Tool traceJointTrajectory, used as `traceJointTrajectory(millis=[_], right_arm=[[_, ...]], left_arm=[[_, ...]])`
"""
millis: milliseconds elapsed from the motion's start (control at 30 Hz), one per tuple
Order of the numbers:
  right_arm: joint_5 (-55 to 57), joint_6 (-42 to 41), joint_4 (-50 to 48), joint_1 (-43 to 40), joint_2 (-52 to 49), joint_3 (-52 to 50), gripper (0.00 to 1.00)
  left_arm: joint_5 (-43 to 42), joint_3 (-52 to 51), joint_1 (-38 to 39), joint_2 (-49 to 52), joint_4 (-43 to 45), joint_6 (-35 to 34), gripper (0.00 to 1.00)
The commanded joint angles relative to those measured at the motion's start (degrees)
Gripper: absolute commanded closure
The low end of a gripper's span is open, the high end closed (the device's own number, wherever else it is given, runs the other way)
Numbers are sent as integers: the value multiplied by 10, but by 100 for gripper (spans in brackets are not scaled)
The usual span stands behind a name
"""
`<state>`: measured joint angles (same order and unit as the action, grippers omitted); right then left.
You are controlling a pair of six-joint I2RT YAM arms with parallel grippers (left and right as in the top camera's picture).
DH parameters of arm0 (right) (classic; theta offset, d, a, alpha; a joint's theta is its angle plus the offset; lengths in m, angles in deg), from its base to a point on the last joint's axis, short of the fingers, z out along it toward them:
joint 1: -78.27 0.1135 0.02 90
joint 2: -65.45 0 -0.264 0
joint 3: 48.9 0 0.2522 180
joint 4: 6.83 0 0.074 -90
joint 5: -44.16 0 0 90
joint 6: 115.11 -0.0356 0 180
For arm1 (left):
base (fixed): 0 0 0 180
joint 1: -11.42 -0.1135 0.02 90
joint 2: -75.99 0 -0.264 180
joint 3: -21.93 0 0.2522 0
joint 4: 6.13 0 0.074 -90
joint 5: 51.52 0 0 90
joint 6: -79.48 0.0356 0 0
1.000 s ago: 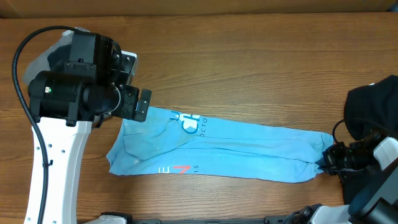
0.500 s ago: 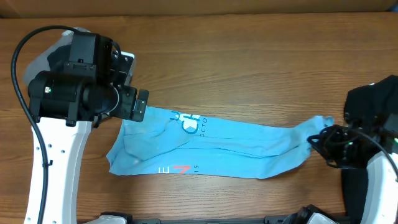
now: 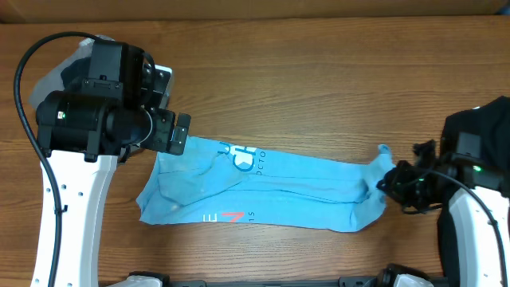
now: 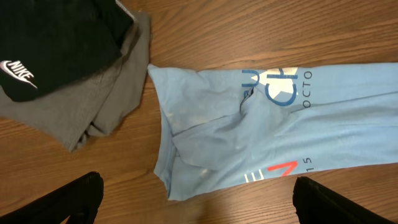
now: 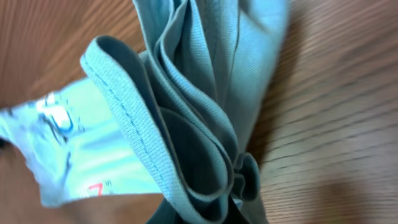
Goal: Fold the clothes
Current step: 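Grasp the strip's right end with the right gripper and fold it leftward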
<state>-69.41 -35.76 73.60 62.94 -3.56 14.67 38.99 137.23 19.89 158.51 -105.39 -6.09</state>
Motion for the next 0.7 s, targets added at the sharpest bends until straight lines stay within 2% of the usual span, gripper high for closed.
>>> traceJointTrajectory(millis=[0,133,200,233,300,400,467,600,667], right_arm=[[-10,-12,-2,45,0,-21,96],[-12,-55,-35,107,-1,-64,96],[-36,-61,-70,140,-1,-85,91],[-53,-57,-88,155,-1,-92,87],[-75,-39,-115,188,-1,-96,71],[-70,-42,-131,209,0,-92,60],[-61,-45,-136,203,1,-80,55],[-12,-75,-141,172,7,-55,34],[20,-105,-139,151,7,-49,26]], left_arm=[[5,9,-6,-3,2,-10,0],[6,9,-6,-3,0,-10,0],[6,9,-6,-3,1,-10,0],[5,9,-6,-3,1,-10,0],[6,9,-6,-3,1,-10,0],[5,9,-6,-3,3,-10,0],[6,9,-6,-3,2,-10,0],[6,9,-6,-3,1,-10,0],[5,9,-6,-3,1,-10,0]])
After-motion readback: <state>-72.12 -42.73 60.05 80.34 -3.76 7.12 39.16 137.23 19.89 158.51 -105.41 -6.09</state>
